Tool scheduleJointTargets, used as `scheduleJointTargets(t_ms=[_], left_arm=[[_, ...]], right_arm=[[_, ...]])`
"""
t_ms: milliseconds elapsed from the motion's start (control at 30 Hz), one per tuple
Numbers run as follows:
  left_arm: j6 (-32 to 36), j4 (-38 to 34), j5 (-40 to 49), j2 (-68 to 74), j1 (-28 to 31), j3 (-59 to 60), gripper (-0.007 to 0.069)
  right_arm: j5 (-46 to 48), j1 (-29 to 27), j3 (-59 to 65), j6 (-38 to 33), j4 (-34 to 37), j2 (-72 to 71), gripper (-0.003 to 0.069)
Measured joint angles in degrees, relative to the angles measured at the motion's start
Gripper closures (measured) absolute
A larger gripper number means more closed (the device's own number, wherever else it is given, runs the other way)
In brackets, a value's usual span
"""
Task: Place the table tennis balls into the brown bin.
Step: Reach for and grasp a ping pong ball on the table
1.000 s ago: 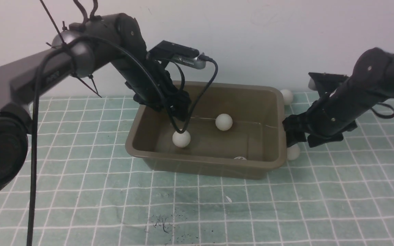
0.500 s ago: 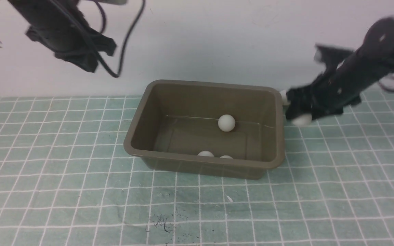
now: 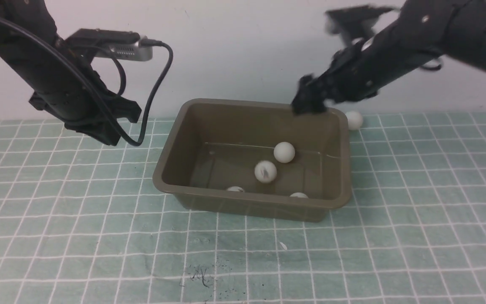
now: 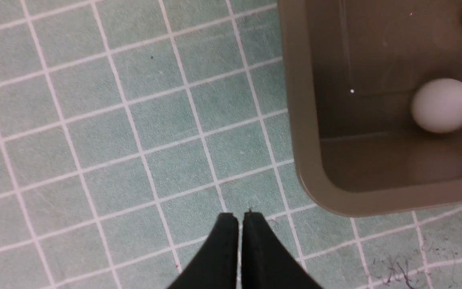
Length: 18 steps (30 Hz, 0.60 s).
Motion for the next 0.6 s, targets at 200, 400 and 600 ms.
scheduleJointTargets(t_ms=[200,400,600], left_arm=[[0.06,-0.98,1.67,-1.78,0.00,0.08,0.0629],[0.06,-1.29,2.77,-6.68,0.00,0.12,0.0629],[0.06,-1.29,4.60,-12.31,0.00,0.12,0.0629]], right_arm=[[-8.90,-8.74,-0.91,6.35,-1.68,6.48,-0.0008],[-18.76,-9.80,-0.72,5.81,2.07,15.82,0.0060],[-26.37,-9.36,-0.72,3.47,5.51,19.61,0.0085]])
